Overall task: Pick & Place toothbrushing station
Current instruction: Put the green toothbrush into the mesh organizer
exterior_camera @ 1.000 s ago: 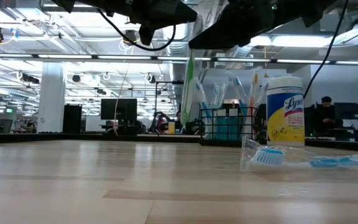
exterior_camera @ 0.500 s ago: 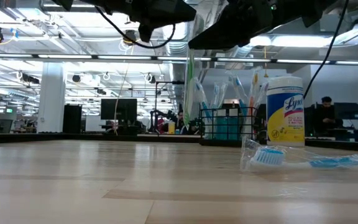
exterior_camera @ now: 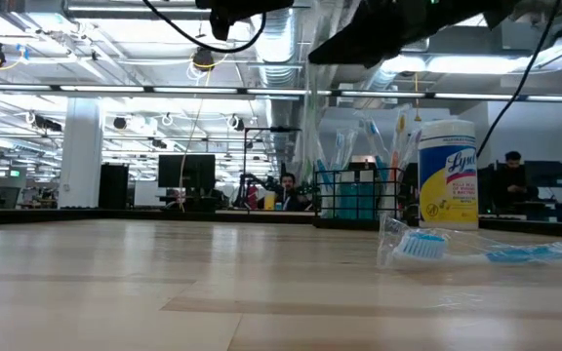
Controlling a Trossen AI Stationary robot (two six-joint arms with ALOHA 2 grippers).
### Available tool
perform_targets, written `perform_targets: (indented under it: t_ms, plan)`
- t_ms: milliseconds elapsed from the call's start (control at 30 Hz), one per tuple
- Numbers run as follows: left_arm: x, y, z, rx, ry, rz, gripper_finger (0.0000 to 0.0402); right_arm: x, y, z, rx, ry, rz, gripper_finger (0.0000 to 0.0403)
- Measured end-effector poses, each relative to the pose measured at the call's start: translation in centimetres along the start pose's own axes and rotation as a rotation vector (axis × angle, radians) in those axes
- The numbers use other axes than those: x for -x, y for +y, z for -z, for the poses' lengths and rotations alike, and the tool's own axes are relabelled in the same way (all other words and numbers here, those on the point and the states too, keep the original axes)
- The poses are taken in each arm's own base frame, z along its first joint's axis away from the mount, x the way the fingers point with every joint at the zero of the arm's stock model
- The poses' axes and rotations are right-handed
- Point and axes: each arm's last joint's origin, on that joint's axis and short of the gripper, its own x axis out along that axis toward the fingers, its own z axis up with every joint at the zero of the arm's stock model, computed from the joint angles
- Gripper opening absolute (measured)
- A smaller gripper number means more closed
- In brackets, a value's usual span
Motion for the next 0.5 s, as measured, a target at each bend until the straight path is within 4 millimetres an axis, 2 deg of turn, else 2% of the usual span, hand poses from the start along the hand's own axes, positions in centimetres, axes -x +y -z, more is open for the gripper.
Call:
perform_targets:
  t_ms: [267, 500]
  plan:
    - [-0.1, -0.1, 0.3, 0.004, 0.014, 0.001, 0.0104, 2.9, -2.0, -1.5, -0.034, -0.036, 0.047, 0.0]
    - [0.0, -0.4, 0.3, 0.003, 0.016, 0.014, 0.0104, 4.6, -3.8, -1.6, -0.107, -0.008, 0.141, 0.0]
